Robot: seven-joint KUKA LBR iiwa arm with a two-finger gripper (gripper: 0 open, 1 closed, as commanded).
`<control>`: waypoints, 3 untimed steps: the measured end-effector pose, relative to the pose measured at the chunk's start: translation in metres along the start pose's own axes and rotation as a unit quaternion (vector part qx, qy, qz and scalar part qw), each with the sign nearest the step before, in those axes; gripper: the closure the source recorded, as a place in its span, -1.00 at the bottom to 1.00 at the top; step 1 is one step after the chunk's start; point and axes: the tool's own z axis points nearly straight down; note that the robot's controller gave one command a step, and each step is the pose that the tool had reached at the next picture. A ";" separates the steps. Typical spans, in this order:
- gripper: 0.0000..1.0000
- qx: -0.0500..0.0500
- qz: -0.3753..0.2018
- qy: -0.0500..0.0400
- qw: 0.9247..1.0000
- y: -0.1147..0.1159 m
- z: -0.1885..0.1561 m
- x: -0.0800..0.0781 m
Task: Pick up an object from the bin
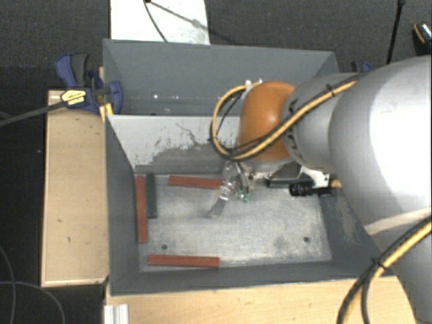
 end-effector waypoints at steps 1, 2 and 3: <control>1.00 0.001 0.000 0.000 1.000 -0.001 0.000 -0.001; 1.00 -0.002 0.012 -0.004 1.000 -0.027 -0.118 0.010; 1.00 0.000 0.029 -0.001 1.000 -0.070 -0.159 0.036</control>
Offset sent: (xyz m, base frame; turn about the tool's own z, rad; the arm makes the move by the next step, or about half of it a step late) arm 0.0000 0.0000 0.0000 0.0000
